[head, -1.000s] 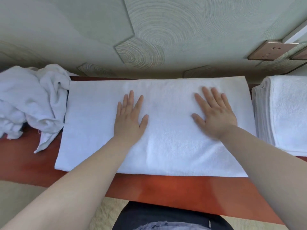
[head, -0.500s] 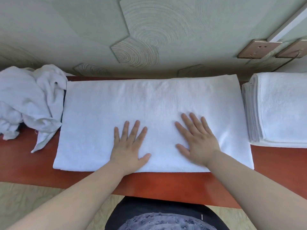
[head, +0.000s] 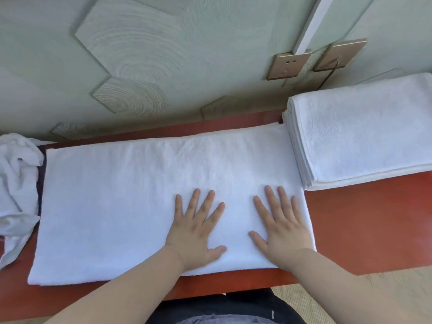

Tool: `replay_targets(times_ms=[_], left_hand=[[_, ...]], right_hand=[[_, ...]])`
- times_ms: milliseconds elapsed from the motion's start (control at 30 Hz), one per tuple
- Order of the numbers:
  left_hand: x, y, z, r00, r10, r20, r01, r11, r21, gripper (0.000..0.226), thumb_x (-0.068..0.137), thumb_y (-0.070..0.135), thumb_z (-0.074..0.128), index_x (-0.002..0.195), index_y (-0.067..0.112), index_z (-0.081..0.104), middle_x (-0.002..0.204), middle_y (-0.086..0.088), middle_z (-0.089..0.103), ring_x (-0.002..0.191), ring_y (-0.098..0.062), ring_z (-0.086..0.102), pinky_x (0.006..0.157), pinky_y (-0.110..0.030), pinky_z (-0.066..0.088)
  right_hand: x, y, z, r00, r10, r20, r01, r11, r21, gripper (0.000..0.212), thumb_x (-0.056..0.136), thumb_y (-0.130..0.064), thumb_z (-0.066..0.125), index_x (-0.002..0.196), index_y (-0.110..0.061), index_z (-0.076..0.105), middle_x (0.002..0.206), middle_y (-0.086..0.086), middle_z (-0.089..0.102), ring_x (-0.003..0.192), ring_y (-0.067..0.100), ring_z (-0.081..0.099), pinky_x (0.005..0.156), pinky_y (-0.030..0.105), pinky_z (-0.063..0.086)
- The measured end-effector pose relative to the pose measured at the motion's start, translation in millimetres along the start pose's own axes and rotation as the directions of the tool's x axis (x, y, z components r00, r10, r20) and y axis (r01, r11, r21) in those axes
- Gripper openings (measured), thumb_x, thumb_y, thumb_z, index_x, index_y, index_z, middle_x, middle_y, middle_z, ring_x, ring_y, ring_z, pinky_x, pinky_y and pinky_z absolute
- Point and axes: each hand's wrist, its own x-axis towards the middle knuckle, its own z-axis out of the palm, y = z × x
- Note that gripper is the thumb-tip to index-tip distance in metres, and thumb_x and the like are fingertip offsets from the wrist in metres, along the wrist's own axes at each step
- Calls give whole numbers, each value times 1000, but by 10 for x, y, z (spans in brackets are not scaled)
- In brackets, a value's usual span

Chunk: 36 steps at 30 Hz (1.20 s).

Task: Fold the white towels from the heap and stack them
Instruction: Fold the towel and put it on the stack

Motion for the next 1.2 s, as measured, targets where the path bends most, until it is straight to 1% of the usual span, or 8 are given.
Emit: replay_targets(times_ms=[133, 433, 533, 667, 767, 867, 1033, 1200], left_hand=[[-74, 30, 80, 994, -26, -108, 19, 998, -60, 100, 86, 83, 38, 167, 28, 16, 175, -6, -7, 160, -38, -7, 117, -78, 9], [1162, -452, -519, 874, -422, -240, 355, 893, -278, 82, 96, 74, 27, 165, 37, 1, 175, 5, -9, 160, -28, -9, 124, -65, -5], [1157, -514, -501, 850, -444, -284, 364, 884, -293, 81, 98, 70, 28, 166, 32, 6, 175, 2, -4, 161, -28, -6, 125, -64, -2], [1156, -508, -491, 851, -438, -290, 365, 890, -272, 81, 98, 66, 22, 167, 28, 2, 175, 1, -7, 161, -29, -8, 126, -61, -1], [1160, -530, -484, 860, -434, -268, 380, 895, -232, 81, 98, 65, 17, 167, 26, -3, 174, 0, -13, 160, -29, -13, 127, -59, -2], [1174, -534, -497, 864, -432, -260, 377, 896, -236, 81, 99, 64, 17, 167, 25, -3, 174, -1, -13, 160, -28, -15, 127, -59, -3], [1137, -528, -516, 861, -440, -255, 378, 889, -258, 81, 99, 65, 16, 166, 24, -3, 174, -2, -13, 160, -26, -16, 127, -58, -3], [1097, -557, -537, 857, -459, -232, 380, 869, -318, 80, 99, 66, 10, 166, 25, -4, 174, -3, -16, 160, -23, -15, 128, -54, -6]], right_hand=[[-63, -77, -20, 1000, 2, -13, -2, 999, 34, 82, 98, -71, 32, 164, -24, 23, 173, 10, 2, 159, 37, -2, 124, 60, 10], [1404, 214, -505, 995, -95, 1, 95, 995, 41, 73, 100, -68, 11, 164, -37, -2, 172, -4, -14, 157, 27, -19, 127, 50, -9], [1541, 205, -630, 998, -53, -28, 55, 996, 66, 71, 102, -65, 12, 164, -33, 0, 172, 1, -12, 157, 28, -18, 126, 52, -12], [1761, 196, -866, 988, 93, -122, -74, 985, 156, 64, 103, -23, 39, 163, -26, 17, 172, 8, 5, 158, 33, -11, 128, 50, -4], [1989, 294, -1182, 971, 240, 1, -238, 963, 124, 57, 90, -7, 51, 145, -17, 38, 155, 13, 32, 154, 36, 9, 125, 47, 20], [2155, 356, -1394, 976, 174, 128, -157, 979, -133, 50, 88, -12, 56, 136, -13, 44, 140, 15, 47, 139, 36, 33, 118, 48, 26], [2222, 395, -1675, 979, -4, 205, 64, 955, -289, 43, 80, -13, 59, 120, -18, 43, 108, 7, 62, 117, 31, 46, 91, 43, 30], [2168, 528, -1881, 918, -104, 382, 245, 907, -342, 38, 82, -13, 51, 118, -26, 47, 87, -4, 55, 99, 26, 44, 95, 42, 31]])
